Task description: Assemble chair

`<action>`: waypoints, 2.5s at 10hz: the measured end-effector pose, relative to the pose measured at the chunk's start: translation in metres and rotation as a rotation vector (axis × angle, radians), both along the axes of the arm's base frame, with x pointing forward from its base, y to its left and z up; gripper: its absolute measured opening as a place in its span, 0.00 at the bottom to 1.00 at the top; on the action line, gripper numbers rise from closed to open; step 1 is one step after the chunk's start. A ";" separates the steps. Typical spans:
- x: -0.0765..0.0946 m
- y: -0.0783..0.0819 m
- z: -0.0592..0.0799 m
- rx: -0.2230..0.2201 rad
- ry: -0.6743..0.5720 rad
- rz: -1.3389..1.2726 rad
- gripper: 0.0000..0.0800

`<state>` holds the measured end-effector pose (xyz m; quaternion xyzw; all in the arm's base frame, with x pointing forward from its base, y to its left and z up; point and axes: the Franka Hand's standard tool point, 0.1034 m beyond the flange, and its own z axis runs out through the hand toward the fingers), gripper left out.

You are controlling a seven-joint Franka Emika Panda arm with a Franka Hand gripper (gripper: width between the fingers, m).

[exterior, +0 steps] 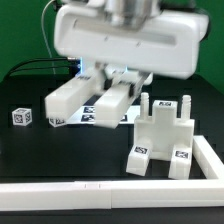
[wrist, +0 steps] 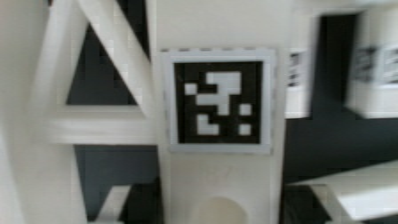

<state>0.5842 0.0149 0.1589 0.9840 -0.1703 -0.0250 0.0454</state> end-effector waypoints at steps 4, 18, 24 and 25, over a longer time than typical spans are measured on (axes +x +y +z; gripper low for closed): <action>0.000 0.043 0.008 0.018 -0.071 0.021 0.36; -0.026 0.103 -0.024 -0.043 -0.079 0.067 0.36; -0.023 0.100 -0.023 -0.023 -0.088 0.016 0.36; -0.023 0.100 -0.023 -0.023 -0.088 0.015 0.36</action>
Offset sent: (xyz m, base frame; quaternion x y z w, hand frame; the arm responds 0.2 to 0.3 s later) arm -0.0188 0.0388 -0.0209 0.0026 0.0969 0.0348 0.9947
